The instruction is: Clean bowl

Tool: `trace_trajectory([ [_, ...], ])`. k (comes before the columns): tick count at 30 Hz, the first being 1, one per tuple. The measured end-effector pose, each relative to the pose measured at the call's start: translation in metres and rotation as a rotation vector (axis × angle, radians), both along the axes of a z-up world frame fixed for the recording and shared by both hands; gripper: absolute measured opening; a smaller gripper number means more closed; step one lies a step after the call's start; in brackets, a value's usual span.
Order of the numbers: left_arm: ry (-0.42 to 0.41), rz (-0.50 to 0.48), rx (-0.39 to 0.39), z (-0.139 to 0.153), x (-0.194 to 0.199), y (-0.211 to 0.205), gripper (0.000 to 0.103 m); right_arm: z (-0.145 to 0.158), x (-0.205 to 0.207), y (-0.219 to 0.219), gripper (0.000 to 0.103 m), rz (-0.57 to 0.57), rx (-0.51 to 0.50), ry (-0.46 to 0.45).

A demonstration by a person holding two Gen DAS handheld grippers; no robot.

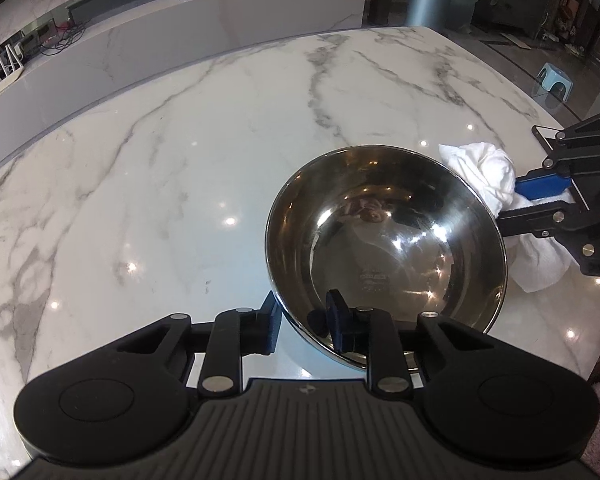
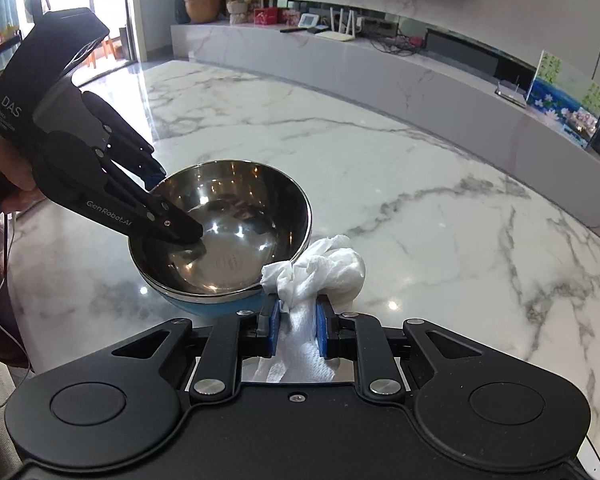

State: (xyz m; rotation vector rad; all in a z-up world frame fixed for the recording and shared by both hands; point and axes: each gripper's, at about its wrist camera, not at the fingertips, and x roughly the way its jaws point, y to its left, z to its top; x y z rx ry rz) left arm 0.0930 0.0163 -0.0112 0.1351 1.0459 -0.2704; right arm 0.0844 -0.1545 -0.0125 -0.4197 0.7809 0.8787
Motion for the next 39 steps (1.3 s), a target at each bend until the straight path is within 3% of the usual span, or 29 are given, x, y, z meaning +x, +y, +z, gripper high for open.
trace_trajectory([
  [12, 0.014, 0.037, -0.015, -0.002, 0.003, 0.001, 0.023, -0.022, -0.017, 0.025, 0.017, 0.112, -0.117, 0.081],
  [13, 0.024, 0.049, -0.027, -0.002, 0.004, 0.003, 0.026, -0.024, -0.018, 0.026, 0.017, 0.112, -0.123, 0.082],
  [15, 0.060, 0.098, -0.045, -0.004, 0.005, 0.008, 0.043, -0.024, -0.016, 0.026, 0.017, 0.100, -0.121, 0.084],
  [17, 0.092, 0.129, -0.069, -0.005, 0.004, 0.013, 0.048, -0.024, -0.014, 0.024, 0.017, 0.087, -0.118, 0.087],
  [23, 0.150, 0.139, -0.144, -0.008, 0.000, 0.021, 0.047, -0.026, -0.014, 0.024, 0.017, 0.095, -0.127, 0.084],
  [27, 0.148, 0.123, -0.156, -0.006, 0.000, 0.020, 0.029, -0.026, -0.014, 0.026, 0.016, 0.096, -0.131, 0.083],
  [34, 0.091, 0.073, -0.108, -0.002, 0.000, 0.012, 0.024, -0.027, -0.014, 0.030, 0.016, 0.093, -0.134, 0.069],
  [39, 0.060, 0.048, -0.069, -0.001, 0.003, 0.010, 0.024, -0.011, -0.009, 0.017, 0.016, 0.029, -0.076, -0.012],
])
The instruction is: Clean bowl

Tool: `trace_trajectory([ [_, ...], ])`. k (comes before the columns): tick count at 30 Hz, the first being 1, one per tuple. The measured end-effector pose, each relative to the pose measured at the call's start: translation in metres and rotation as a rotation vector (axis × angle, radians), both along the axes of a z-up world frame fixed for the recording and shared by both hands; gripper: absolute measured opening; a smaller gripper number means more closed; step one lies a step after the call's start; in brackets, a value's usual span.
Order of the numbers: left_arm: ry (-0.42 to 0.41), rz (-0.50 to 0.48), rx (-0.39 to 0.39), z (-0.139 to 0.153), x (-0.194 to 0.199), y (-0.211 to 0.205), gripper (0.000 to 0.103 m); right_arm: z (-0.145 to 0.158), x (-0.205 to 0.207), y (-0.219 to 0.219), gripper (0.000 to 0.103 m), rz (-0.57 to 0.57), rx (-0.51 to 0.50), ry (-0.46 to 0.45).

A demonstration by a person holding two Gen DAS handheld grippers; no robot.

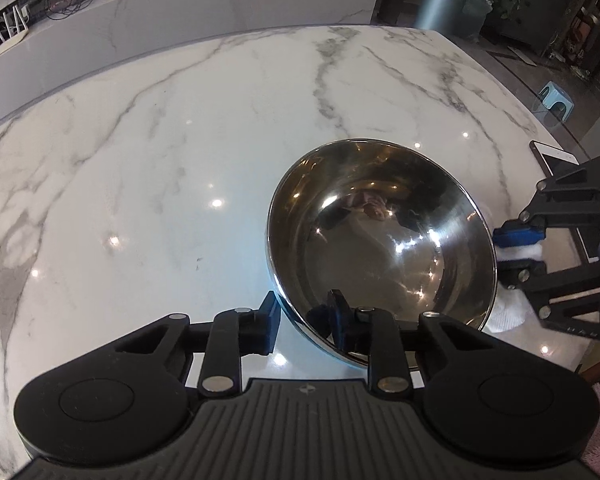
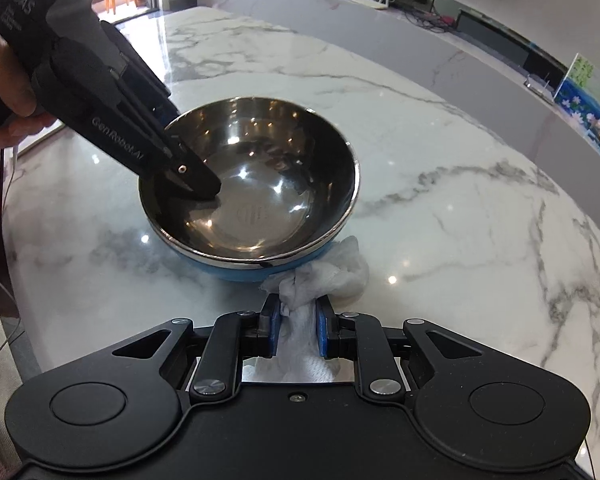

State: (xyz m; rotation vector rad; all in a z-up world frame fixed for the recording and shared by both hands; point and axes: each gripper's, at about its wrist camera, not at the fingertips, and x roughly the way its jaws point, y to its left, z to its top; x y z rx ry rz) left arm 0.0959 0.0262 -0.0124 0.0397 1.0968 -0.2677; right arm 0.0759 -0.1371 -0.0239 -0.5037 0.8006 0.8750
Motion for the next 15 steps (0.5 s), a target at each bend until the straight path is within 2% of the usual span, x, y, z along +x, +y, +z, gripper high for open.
trace_trajectory([
  [4, -0.004, -0.031, 0.008, -0.0003, 0.0005, -0.0029, 0.024, 0.0103, 0.0040, -0.0092, 0.016, -0.026, 0.047, -0.044],
  [8, -0.006, -0.040, 0.014, -0.0009, 0.0005, -0.0043, 0.024, 0.0086, 0.0026, -0.0076, 0.017, -0.004, 0.035, -0.058],
  [15, -0.008, -0.038, 0.023, -0.0026, 0.0010, -0.0055, 0.025, 0.0022, -0.0005, -0.0019, 0.017, 0.039, -0.004, -0.017],
])
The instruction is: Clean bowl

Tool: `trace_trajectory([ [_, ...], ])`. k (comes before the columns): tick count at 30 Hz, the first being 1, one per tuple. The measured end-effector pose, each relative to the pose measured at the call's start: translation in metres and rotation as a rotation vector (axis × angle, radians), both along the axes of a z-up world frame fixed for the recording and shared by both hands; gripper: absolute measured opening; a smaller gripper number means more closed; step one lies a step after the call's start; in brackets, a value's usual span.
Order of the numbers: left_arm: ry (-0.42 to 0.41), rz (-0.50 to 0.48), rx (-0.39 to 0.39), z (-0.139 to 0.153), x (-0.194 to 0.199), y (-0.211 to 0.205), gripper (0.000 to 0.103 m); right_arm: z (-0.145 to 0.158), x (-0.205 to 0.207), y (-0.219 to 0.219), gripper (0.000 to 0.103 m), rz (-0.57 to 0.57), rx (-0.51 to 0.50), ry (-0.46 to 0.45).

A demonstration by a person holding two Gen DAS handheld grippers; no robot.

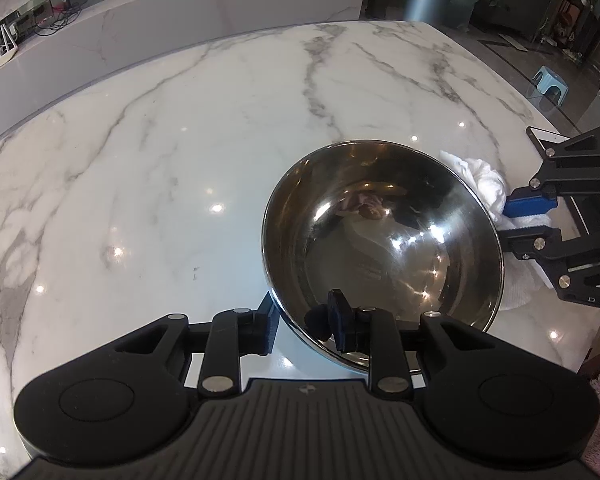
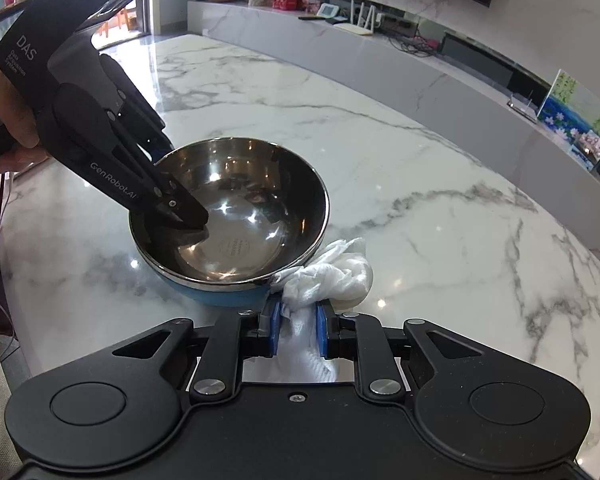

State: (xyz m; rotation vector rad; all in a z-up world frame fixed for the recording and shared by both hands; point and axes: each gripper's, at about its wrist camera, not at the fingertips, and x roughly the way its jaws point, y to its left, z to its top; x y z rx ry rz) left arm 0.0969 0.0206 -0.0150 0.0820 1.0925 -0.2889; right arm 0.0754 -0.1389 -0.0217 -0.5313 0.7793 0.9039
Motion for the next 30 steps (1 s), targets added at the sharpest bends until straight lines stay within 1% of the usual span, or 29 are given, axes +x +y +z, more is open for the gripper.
trace_trajectory([
  [6, -0.005, 0.010, 0.011, -0.001, 0.001, 0.001, 0.025, -0.006, -0.006, 0.006, 0.017, 0.064, -0.021, 0.052],
  [10, -0.011, 0.020, 0.014, -0.001, 0.001, 0.001, 0.029, -0.012, -0.009, 0.010, 0.017, 0.095, -0.041, 0.079],
  [12, 0.009, 0.049, -0.014, -0.001, 0.002, 0.004, 0.041, -0.014, -0.008, 0.010, 0.017, 0.096, -0.042, 0.085],
  [14, 0.040, 0.078, -0.051, -0.002, 0.002, 0.007, 0.049, -0.016, -0.007, 0.011, 0.017, 0.096, -0.045, 0.090],
  [15, 0.060, 0.085, -0.068, -0.003, 0.001, 0.009, 0.050, -0.017, -0.007, 0.011, 0.017, 0.096, -0.047, 0.091],
  [19, 0.124, 0.093, -0.140, -0.007, -0.003, 0.014, 0.051, -0.018, -0.005, 0.010, 0.017, 0.094, -0.052, 0.093],
  [21, 0.138, 0.092, -0.151, -0.010, -0.003, 0.014, 0.051, -0.019, -0.005, 0.011, 0.017, 0.093, -0.054, 0.094],
  [23, 0.140, 0.092, -0.152, -0.010, -0.004, 0.015, 0.048, -0.019, -0.004, 0.011, 0.017, 0.092, -0.056, 0.095],
  [24, 0.137, 0.091, -0.153, -0.009, -0.004, 0.014, 0.043, -0.019, -0.004, 0.011, 0.017, 0.091, -0.057, 0.095],
  [30, 0.088, 0.061, -0.108, -0.005, -0.004, 0.013, 0.036, -0.014, -0.003, 0.007, 0.017, 0.076, -0.048, 0.072],
])
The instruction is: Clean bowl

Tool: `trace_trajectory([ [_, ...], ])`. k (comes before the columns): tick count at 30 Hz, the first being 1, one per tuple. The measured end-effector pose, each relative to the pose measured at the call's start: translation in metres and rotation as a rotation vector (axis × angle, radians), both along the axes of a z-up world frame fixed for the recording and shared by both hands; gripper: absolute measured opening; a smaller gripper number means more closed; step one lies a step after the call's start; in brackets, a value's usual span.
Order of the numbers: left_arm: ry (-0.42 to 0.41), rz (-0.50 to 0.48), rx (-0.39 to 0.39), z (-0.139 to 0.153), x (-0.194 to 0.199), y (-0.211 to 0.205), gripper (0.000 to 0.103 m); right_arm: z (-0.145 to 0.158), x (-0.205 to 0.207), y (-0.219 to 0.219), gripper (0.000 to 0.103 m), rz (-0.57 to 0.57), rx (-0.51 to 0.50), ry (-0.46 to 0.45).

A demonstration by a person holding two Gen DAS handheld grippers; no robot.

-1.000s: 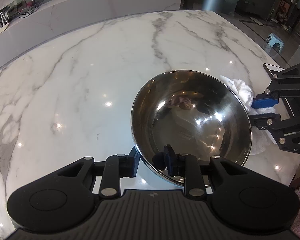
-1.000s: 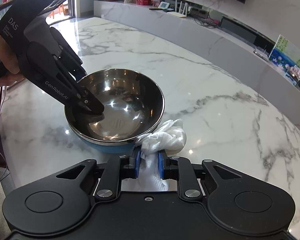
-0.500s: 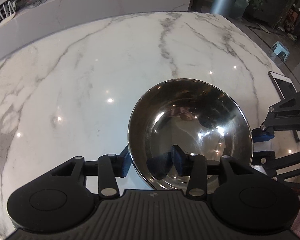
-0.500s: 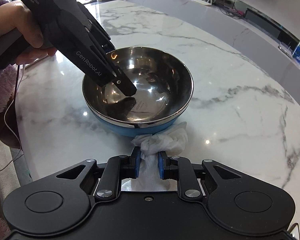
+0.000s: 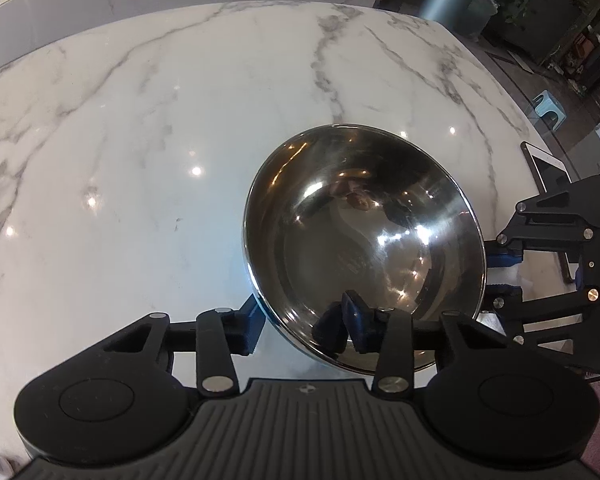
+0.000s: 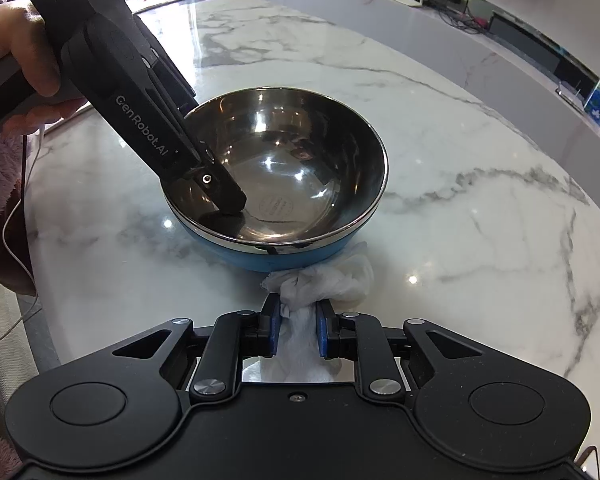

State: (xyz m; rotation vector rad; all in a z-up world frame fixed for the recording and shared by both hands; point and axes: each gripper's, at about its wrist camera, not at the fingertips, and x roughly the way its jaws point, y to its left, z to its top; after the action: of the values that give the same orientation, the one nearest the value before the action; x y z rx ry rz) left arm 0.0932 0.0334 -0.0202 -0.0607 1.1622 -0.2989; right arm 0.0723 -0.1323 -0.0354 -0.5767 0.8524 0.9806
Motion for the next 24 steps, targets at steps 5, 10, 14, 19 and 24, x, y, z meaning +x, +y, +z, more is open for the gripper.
trace_trajectory([
  [5, -0.040, -0.049, 0.027, 0.003, 0.000, -0.005, 0.035, 0.012, 0.006, -0.011, 0.016, -0.065, 0.041, -0.055],
  [10, -0.052, -0.083, 0.033, 0.004, 0.001, -0.009, 0.035, 0.027, 0.012, -0.026, 0.017, -0.120, 0.105, -0.103],
  [14, -0.052, -0.094, 0.037, 0.004, 0.001, -0.010, 0.035, 0.027, 0.011, -0.026, 0.017, -0.097, 0.093, -0.106],
  [19, -0.056, -0.097, 0.044, 0.003, 0.002, -0.011, 0.035, 0.024, 0.011, -0.022, 0.017, -0.072, 0.066, -0.091],
  [24, -0.056, -0.092, 0.045, 0.003, 0.002, -0.011, 0.035, 0.012, 0.012, -0.013, 0.017, -0.031, 0.018, -0.051],
])
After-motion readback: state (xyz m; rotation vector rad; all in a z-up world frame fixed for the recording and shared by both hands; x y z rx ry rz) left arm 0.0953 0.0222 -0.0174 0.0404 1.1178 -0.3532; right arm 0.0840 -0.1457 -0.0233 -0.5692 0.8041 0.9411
